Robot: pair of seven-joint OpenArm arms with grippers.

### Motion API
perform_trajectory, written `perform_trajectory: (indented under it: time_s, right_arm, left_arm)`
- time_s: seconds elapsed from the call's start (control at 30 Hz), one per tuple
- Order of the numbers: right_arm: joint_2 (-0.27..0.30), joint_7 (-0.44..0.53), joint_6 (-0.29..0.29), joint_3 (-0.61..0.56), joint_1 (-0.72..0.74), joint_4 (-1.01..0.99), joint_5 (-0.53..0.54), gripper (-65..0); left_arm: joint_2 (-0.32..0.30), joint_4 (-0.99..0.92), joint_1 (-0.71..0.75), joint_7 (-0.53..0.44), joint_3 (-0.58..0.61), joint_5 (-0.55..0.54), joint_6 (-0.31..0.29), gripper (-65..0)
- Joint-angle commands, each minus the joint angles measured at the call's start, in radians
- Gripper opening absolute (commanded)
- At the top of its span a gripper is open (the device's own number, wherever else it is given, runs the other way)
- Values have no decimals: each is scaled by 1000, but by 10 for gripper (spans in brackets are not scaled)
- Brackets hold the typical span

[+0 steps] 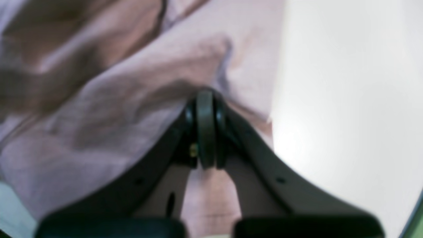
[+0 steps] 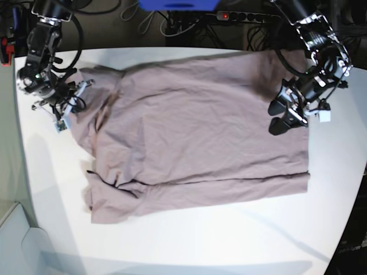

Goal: Layout the t-shirt on the table in an organized manner, then fold the t-shirt properly
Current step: 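Grasp the shirt's shoulder corners with both grippers and pull apart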

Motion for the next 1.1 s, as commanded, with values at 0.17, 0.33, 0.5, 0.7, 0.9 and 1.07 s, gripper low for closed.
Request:
perform_trajectory:
  time_s: [0.17,0.33,0.5,0.7,0.9,1.07]
  right_arm:
    - [3,-47,-1,-3,-178,201,-28,-650]
    - [-6,-49,-1,-38,-276,332,-27,-650]
    - [-4,-53,-1,-38,-293,382,-28,-650]
    - [14,-53,-1,-38,-287,413,-28,-650]
    - [-6,-55,-1,-46,-264,413,-28,-650]
    - [-18,-55,-1,-54,-259,418,-28,-650]
  left_arm:
    - [-56,-109,-30,-12,6,-27,-1,-218]
    - [-66,-129,-27,-86,9,-2,-1,-218]
    - [-74,-121,-29,-91,7,82,-1,-218]
    - [-168,-170,-29,-94,1,160,-1,-218]
    - [-226,-169,-47,-94,0,144,-1,-218]
    - [-257,-153,-98,-86,0,53,-1,-218]
